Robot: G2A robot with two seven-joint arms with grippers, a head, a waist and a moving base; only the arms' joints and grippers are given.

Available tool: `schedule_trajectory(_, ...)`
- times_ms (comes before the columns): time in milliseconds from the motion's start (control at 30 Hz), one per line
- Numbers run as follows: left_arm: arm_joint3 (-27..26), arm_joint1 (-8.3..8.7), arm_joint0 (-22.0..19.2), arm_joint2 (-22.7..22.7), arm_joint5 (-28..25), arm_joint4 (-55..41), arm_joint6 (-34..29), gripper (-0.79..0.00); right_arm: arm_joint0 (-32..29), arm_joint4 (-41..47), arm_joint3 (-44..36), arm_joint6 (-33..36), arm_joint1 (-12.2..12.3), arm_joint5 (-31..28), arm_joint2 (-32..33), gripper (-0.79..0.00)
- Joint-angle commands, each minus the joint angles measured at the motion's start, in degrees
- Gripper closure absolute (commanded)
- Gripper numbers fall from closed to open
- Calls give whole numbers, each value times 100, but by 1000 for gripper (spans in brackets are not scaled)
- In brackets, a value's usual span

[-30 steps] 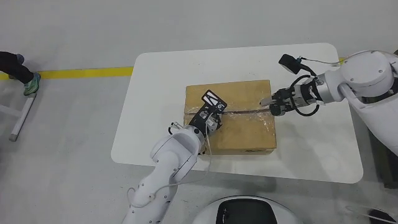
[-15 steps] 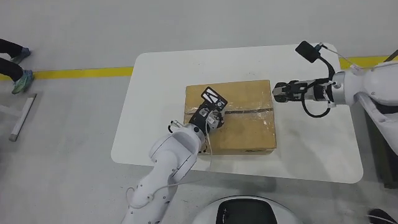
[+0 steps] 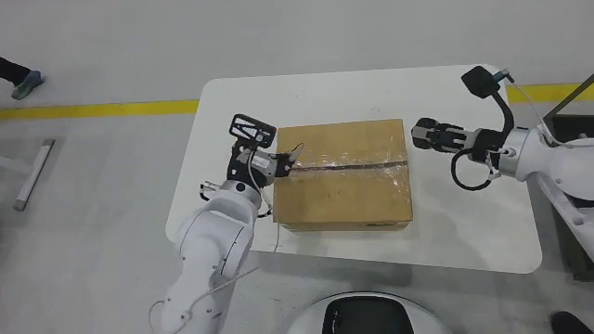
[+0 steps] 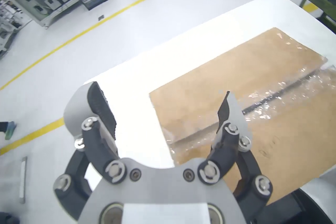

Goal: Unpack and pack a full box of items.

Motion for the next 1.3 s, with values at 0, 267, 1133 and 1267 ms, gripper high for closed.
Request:
schedule_trajectory(0, -112, 18, 92, -205, 129, 161, 66, -785, -41, -108, -25, -32, 3, -38, -24, 0)
schedule_trajectory(267, -300, 24, 273, -580, 650, 401, 169, -785, -574, -1202, -769, -1619, -71, -724, -404, 0)
schedule_trajectory(1133, -413, -4, 625, -890, 1405, 660, 409, -785, -451, -4715, -823, -3303, -521, -516, -2707, 0)
schedule_trajectory(1267, -431, 4, 684, -1080, 1431, 806, 378, -785, -48, -5223, -522, -3397, -750, -510, -3411, 0)
